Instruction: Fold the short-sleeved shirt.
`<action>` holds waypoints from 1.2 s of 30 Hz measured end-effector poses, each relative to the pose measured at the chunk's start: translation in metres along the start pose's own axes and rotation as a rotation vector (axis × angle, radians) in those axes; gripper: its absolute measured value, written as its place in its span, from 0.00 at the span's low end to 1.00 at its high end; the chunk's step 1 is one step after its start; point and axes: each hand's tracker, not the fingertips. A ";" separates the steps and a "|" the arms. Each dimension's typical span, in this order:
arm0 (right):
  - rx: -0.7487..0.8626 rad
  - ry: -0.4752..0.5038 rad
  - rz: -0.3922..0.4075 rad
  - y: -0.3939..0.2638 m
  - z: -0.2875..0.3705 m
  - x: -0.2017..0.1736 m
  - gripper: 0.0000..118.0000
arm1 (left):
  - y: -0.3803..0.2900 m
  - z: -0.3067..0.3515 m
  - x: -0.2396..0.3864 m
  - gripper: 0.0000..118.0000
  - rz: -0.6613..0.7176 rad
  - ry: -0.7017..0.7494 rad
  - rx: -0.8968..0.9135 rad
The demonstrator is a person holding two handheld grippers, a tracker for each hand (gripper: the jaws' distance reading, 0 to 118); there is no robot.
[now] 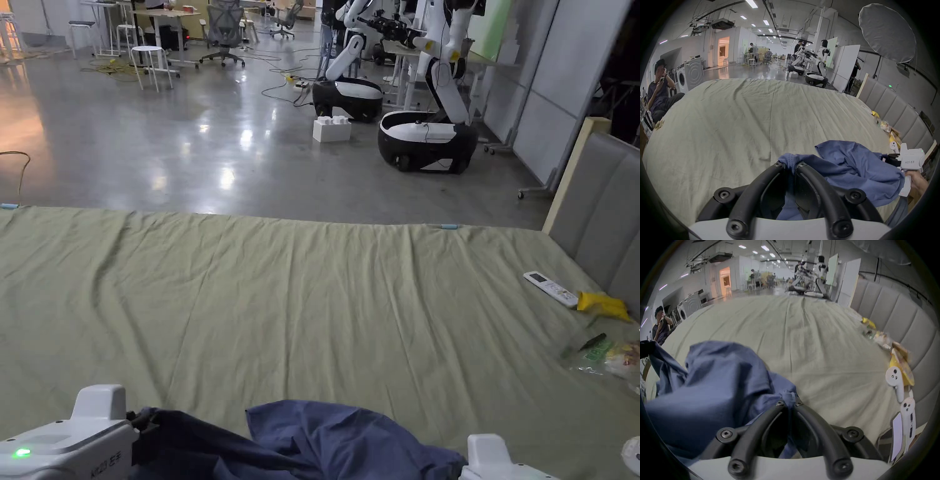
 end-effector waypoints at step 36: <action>0.652 -0.170 -0.065 0.224 0.232 0.039 0.04 | 0.193 0.178 -0.121 0.08 0.035 0.205 0.397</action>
